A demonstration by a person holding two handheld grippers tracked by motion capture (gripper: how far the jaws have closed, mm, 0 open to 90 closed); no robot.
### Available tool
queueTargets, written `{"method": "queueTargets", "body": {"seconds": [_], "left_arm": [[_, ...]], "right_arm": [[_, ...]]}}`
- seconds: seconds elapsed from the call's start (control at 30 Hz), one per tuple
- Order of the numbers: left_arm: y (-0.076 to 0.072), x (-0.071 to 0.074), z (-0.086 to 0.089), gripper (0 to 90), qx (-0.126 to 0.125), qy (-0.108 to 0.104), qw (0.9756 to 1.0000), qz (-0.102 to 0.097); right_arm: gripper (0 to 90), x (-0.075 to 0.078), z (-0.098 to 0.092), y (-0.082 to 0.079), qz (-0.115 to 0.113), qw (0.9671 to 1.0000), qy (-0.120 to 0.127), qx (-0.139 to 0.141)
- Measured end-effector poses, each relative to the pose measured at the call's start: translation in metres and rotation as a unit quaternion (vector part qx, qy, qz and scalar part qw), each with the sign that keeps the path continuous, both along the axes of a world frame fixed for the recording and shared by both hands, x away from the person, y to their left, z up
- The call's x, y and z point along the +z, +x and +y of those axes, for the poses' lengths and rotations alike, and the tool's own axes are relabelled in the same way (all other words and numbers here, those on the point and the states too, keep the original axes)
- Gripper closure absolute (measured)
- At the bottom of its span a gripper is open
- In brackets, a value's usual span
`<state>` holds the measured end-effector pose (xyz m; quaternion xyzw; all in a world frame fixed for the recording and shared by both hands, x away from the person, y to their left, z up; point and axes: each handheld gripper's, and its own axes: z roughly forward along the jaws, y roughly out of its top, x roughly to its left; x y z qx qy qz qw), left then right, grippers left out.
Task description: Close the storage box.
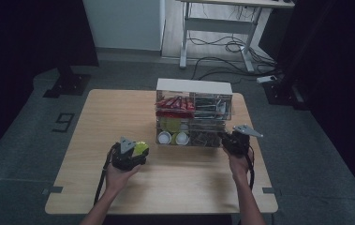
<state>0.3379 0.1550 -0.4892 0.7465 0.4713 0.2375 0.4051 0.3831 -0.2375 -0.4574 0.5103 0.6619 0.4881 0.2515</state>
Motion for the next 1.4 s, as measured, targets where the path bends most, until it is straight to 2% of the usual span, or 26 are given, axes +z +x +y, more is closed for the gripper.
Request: {"method": "queueTargets", "body": {"seconds": [0.23,0.63,0.77,0.87,0.93,1.0,1.17,1.4], "left_arm": [[-0.003,-0.014,0.018,38.7,0.013,0.008,0.9996,0.022],[-0.003,-0.040,0.028,38.7,0.026,0.025,0.9975,0.061],[-0.003,-0.043,0.030,38.5,0.029,0.018,0.9977,0.058],[-0.003,-0.043,0.030,37.7,0.028,0.021,0.9976,0.059],[-0.002,-0.045,0.030,36.8,0.028,0.028,0.9969,0.067],[-0.002,-0.046,0.031,33.7,0.026,0.025,0.9970,0.068],[-0.007,-0.044,0.032,27.9,0.017,0.015,0.9978,0.062],[-0.017,-0.036,0.034,25.7,0.007,0.000,0.9988,0.049]], "right_arm": [[87.6,-0.001,0.000,0.000,0.000,1.0000,0.000,0.000],[87.6,-0.003,0.001,0.001,0.004,1.0000,0.001,-0.001],[87.6,-0.004,0.002,0.001,0.005,1.0000,0.000,-0.001],[87.5,-0.004,0.002,0.001,0.006,1.0000,0.000,-0.001],[87.5,-0.004,0.003,0.001,0.006,1.0000,0.000,0.000],[87.6,-0.005,0.003,0.001,0.006,1.0000,0.000,0.000],[87.6,-0.005,0.002,0.000,0.005,1.0000,-0.001,0.000],[87.5,-0.009,0.003,-0.002,0.009,1.0000,-0.004,0.000]]}}
